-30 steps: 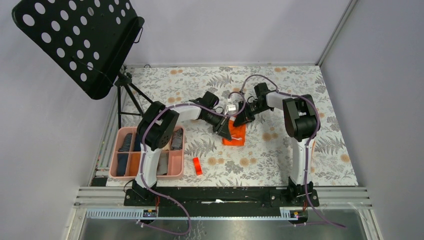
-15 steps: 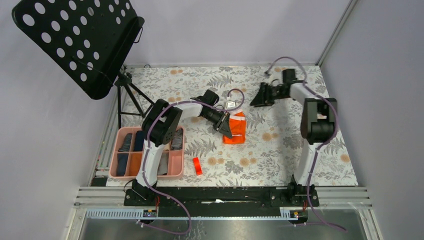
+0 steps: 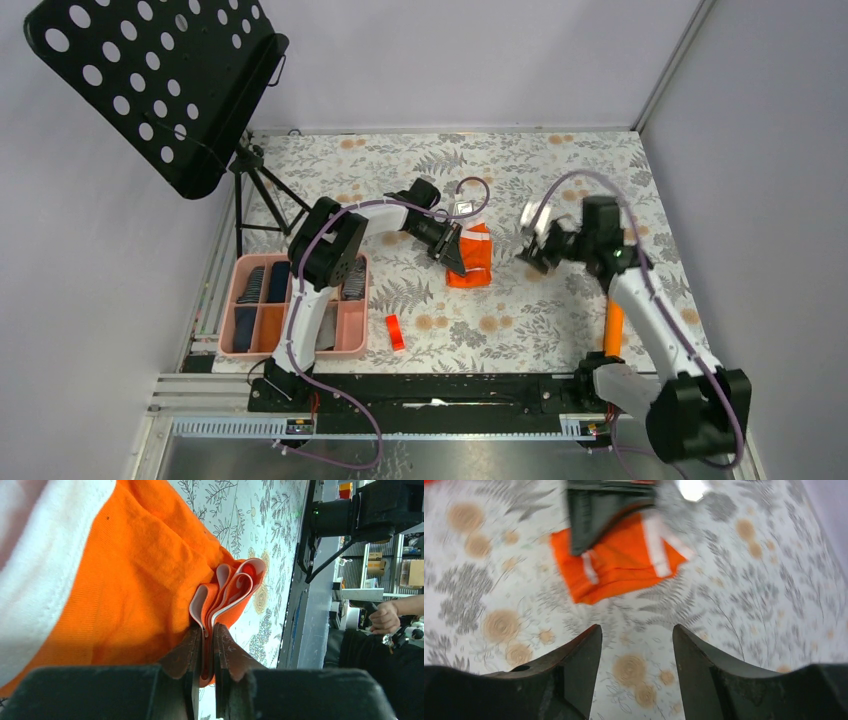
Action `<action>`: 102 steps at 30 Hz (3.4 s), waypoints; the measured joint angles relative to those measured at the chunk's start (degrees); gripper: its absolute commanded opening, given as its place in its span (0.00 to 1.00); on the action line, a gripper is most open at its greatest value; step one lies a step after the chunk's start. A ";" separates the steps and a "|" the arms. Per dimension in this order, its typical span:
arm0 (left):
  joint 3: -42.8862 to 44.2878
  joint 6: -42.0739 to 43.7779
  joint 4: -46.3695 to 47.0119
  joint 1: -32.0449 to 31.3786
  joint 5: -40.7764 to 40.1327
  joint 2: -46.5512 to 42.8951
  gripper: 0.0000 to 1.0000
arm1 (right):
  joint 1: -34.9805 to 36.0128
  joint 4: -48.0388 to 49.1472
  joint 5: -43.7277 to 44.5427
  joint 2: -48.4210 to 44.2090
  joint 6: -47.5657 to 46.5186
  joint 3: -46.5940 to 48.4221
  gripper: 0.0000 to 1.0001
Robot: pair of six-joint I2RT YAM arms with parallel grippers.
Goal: Roll the underwear
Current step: Roll the underwear to the center of the board.
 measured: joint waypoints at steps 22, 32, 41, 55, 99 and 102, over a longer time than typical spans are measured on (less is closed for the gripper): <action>1.27 -0.61 -1.73 -0.07 -0.83 0.76 0.02 | 29.44 13.31 15.54 14.60 -31.15 -13.00 0.50; 2.23 -0.63 -2.86 -0.07 -0.76 1.40 0.02 | 29.57 16.63 16.39 14.93 -31.85 -13.16 0.50; 2.25 -0.61 -2.97 -0.07 -0.81 1.42 0.02 | 29.59 16.59 16.83 19.63 -32.85 -11.41 0.47; 5.01 2.95 -7.63 2.97 -4.81 -1.05 0.49 | 29.59 7.72 17.49 26.75 -30.16 -0.72 0.10; -25.64 55.84 20.61 -13.29 -27.28 -23.23 0.28 | 13.00 -27.63 -12.39 51.30 -0.22 26.62 0.11; -23.58 54.90 19.34 -13.53 -27.65 -21.94 0.13 | 13.00 -28.02 -12.04 51.43 0.63 27.23 0.24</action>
